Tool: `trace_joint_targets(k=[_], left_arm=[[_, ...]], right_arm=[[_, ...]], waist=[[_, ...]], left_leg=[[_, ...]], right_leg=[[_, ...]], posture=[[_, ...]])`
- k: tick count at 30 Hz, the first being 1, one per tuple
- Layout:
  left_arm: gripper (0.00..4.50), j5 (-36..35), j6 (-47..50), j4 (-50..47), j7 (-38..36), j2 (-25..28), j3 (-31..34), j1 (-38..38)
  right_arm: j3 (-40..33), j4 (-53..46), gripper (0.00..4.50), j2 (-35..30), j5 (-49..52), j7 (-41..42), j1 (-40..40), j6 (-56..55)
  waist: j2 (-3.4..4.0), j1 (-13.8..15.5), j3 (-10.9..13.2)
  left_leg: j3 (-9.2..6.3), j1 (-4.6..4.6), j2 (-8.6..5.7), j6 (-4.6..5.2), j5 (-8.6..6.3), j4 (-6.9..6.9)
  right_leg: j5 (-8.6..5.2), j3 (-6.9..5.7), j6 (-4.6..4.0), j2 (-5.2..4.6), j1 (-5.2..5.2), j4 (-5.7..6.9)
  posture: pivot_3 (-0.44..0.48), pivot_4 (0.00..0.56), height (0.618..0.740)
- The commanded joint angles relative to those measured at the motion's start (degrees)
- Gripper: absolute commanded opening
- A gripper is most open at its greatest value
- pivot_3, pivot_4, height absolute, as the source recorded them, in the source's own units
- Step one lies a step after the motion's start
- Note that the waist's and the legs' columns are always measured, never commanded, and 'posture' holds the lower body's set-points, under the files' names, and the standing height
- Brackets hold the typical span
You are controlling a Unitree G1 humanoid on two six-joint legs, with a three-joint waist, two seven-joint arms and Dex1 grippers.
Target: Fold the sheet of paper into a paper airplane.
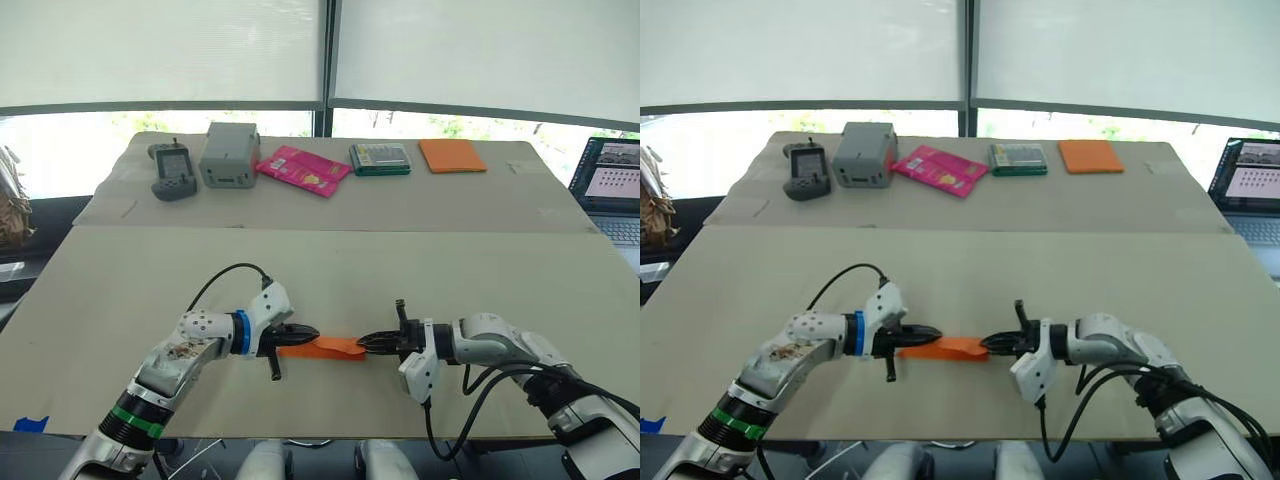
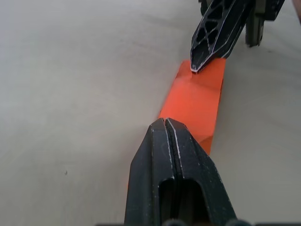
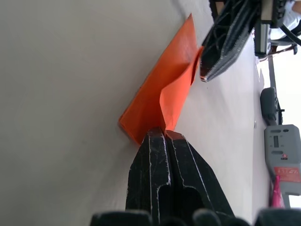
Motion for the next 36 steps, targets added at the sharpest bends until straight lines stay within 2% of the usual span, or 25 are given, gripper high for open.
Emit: trace_joint_targets(k=[1,4,8,11,13,15,17,20,22,26,31,36], left_arm=[[0.0,1.14,-1.72,0.33,0.17,-1.08,-0.69,0.64],[0.0,2.73,-2.72,2.24,0.3,-1.74,-1.95,1.3],[0.0,4.28,-3.2,4.82,0.5,-3.21,-3.32,1.16],[0.0,4.99,-3.88,5.83,0.17,-3.53,-3.87,1.16],[0.0,4.89,-4.06,5.93,0.02,-3.49,-3.75,1.35],[0.0,4.78,-4.22,5.95,-0.08,-3.34,-3.6,1.61],[0.0,4.58,-4.17,5.78,-0.06,-3.34,-3.4,1.88],[0.0,4.54,-4.1,5.51,-0.02,-3.48,-3.22,2.22],[0.0,4.27,-3.89,5.06,0.04,-3.46,-3.0,2.62],[0.0,4.11,-3.51,4.44,0.24,-3.47,-2.71,3.07],[0.0,3.83,-2.72,3.48,0.22,-2.99,-2.38,3.49],[0.0,4.88,-2.84,3.18,-0.45,-1.78,-2.9,3.17]], right_arm=[[1.77,1.51,0.01,-2.19,2.53,4.79,1.72,2.95],[2.1,0.79,0.01,-3.18,8.25,8.39,2.1,4.41],[1.83,0.02,1.3,-5.06,14.68,13.01,3.16,6.88],[-0.99,-2.85,2.34,-7.41,18.71,14.12,4.07,9.7],[-3.22,-7.42,2.98,-8.62,26.64,16.93,6.21,18.36],[-6.17,-15.11,2.98,-9.33,39.12,19.88,9.3,34.03],[-9.21,-22.57,2.98,-8.9,47.63,19.27,11.3,47.44],[-10.78,-31.92,2.06,-7.55,53.04,15.73,13.4,64.39],[-11.43,-37.66,1.4,-2.75,56.39,9.33,13.99,73.21],[-8.43,-42.22,0.04,4.35,53.14,3.77,14.41,82.78],[-3.65,-41.14,0.04,10.07,48.05,1.95,15.0,87.57],[-3.37,-39.44,0.04,9.76,44.77,3.72,14.92,89.87]], waist=[[0.01,0.08,0.0],[0.06,0.16,0.03],[0.13,0.45,0.02],[0.15,0.77,0.01],[0.17,1.03,0.0],[0.17,1.18,0.0],[0.22,1.22,-0.01],[0.44,1.06,-0.04],[0.43,1.08,-0.04],[0.55,1.21,-0.09],[0.55,1.16,-0.09],[0.55,0.92,-0.09]], left_leg=[[0.0,-0.03,-0.01,0.01,-0.01,0.0],[0.0,-0.08,-0.04,0.09,-0.05,0.0],[0.01,-0.1,-0.09,0.17,-0.1,0.0],[0.01,-0.09,-0.09,0.18,-0.11,0.01],[0.01,-0.1,-0.09,0.18,-0.11,0.02],[0.01,-0.13,-0.07,0.19,-0.11,0.02],[-0.01,-0.26,0.02,0.2,-0.12,0.03],[-0.04,-0.36,0.11,0.21,-0.12,0.03],[-0.08,-0.38,0.14,0.2,-0.12,0.03],[-0.1,-0.78,0.04,0.19,-0.12,0.06],[-0.03,-1.1,-0.07,0.2,-0.12,0.2],[-0.03,-0.97,-0.04,0.2,-0.12,0.21]], right_leg=[[-0.01,-0.01,0.02,-0.02,-0.01,-0.01],[-0.05,-0.03,0.08,-0.09,-0.03,-0.03],[-0.07,-0.03,0.11,-0.21,0.0,-0.1],[-0.07,-0.03,0.11,-0.24,0.04,-0.12],[-0.07,-0.03,0.12,-0.25,0.04,-0.12],[-0.08,-0.03,0.12,-0.25,0.02,-0.12],[-0.07,-0.02,0.11,-0.26,-0.05,-0.13],[-0.06,0.02,0.1,-0.45,-0.16,-0.09],[-0.06,-0.04,0.1,-0.44,-0.19,-0.09],[-0.06,-0.09,0.12,-0.25,-0.72,0.03],[-0.05,-0.12,0.14,-0.2,-1.0,0.07],[-0.05,-0.15,0.14,-0.11,-0.89,0.09]], posture=[[0.0,0.15,0.74],[0.0,0.15,0.74],[0.0,0.15,0.74],[0.0,0.15,0.74],[0.0,0.15,0.74],[0.0,0.15,0.74],[0.0,0.15,0.74],[0.0,0.15,0.74],[0.0,0.15,0.74],[0.0,0.15,0.74],[0.0,0.15,0.74],[0.0,0.15,0.74]])
